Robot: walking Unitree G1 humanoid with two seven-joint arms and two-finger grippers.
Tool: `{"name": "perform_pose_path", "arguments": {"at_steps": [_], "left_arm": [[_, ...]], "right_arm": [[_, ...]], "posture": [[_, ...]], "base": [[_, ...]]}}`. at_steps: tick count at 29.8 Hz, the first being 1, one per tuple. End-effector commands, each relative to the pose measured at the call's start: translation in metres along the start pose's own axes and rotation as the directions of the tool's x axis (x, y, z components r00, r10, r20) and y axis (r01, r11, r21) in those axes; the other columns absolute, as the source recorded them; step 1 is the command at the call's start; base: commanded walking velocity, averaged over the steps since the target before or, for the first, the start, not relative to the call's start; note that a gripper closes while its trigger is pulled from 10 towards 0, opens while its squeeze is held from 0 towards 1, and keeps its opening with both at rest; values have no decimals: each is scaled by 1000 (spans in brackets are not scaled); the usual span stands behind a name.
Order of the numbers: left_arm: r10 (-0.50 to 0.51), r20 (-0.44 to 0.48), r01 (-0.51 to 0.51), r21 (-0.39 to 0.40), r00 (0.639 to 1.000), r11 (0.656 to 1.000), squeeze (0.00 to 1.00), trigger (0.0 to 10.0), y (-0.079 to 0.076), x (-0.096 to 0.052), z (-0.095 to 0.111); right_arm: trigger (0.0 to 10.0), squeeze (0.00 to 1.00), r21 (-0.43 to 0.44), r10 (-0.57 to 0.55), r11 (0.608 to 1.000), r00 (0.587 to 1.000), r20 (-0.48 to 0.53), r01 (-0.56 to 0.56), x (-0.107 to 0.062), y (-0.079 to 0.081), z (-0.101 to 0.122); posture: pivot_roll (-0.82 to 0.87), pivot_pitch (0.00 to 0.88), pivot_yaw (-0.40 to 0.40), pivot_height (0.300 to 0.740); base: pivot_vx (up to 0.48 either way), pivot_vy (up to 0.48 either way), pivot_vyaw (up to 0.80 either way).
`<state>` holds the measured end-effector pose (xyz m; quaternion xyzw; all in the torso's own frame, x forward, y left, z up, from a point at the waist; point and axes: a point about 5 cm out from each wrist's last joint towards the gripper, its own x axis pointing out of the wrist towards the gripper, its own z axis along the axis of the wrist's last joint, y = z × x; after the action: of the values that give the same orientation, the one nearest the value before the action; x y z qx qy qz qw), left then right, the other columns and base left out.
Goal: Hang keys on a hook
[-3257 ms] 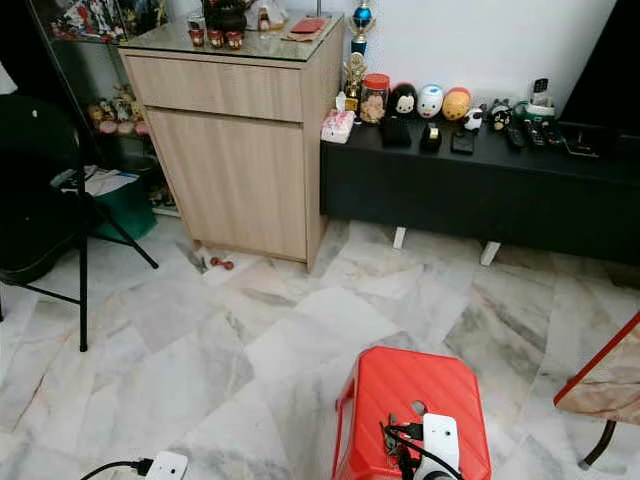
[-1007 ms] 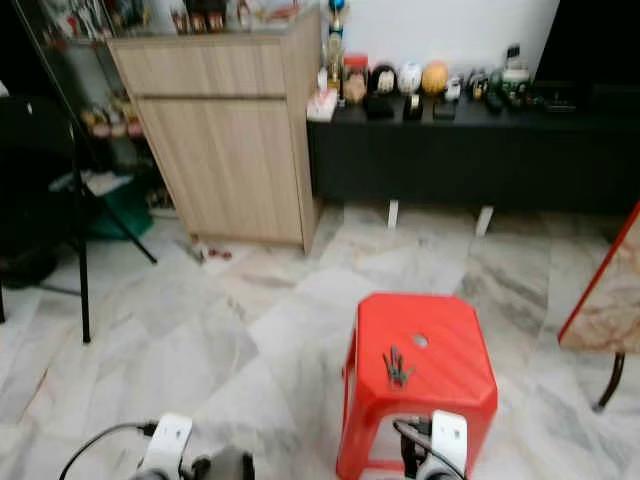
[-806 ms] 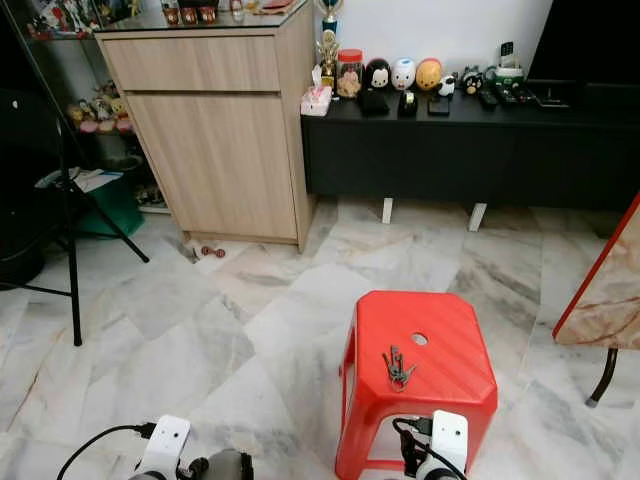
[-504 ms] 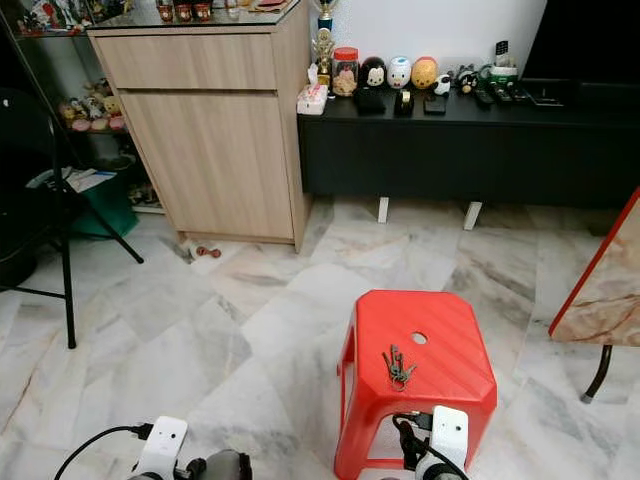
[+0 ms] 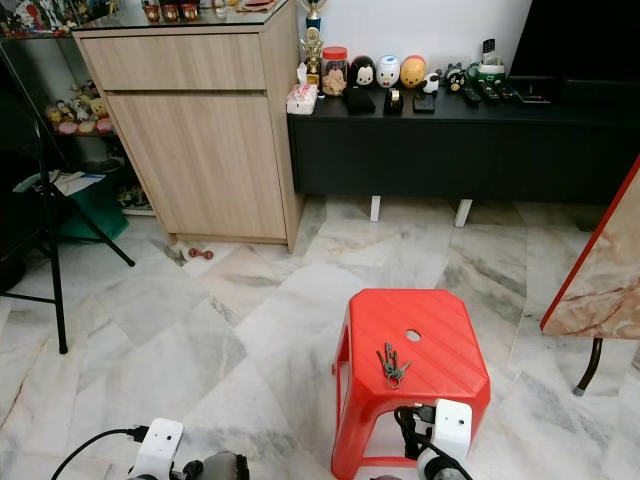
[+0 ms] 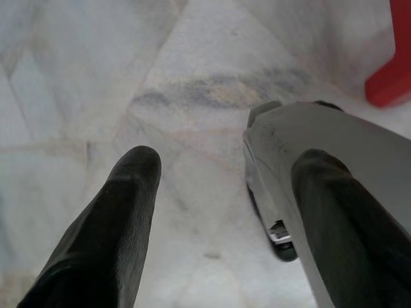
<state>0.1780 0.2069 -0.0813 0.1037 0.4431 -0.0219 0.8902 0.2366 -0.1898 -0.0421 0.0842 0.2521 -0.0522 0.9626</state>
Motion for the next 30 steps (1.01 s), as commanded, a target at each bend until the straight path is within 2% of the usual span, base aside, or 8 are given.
{"name": "perform_pose_path", "arguments": {"at_steps": [1, 6, 14, 20, 22, 26, 30], "left_arm": [[-52, -143, 51, -7, 988, 999, 0, 10000, -14, -7, -35], [-53, -143, 52, -11, 988, 999, 0, 10000, -14, -8, -36], [-52, -140, 50, -12, 989, 999, 0, 10000, -13, -8, -36], [-51, -139, 50, -14, 989, 999, 0, 10000, -15, -8, -37], [-52, -138, 50, -14, 989, 999, 0, 10000, -16, -8, -36], [-54, -136, 53, -10, 989, 999, 0, 10000, -16, -8, -36], [-52, -134, 51, -10, 990, 999, 0, 10000, -16, -7, -35]], "right_arm": [[10000, 0, -69, 56, 997, 954, 295, -37, 29, 24, 96], [10000, 0, -89, 98, 994, 925, 367, -71, 26, 30, 101], [10000, 0, -99, 116, 991, 928, 355, -86, 23, 36, 89], [10000, 0, -120, 110, 990, 932, 345, -73, 16, 32, 75], [10000, 0, -148, 119, 986, 937, 328, -73, 11, 29, 62], [10000, 0, -218, 138, 973, 939, 314, -70, 4, 25, 50], [10000, 0, -213, 122, 976, 936, 331, -52, -2, 18, 44]], "posture": [[16, 0, -31, 632], [13, 0, -31, 632], [14, 0, -34, 632], [15, 0, -37, 632], [15, 0, -37, 632], [14, 0, -38, 632], [13, 0, -39, 632]], "base": [[0, 0, 0], [0, 0, 0], [0, 0, 0], [0, 0, 0], [0, 0, 0], [0, 0, 0], [0, 0, 0]]}}
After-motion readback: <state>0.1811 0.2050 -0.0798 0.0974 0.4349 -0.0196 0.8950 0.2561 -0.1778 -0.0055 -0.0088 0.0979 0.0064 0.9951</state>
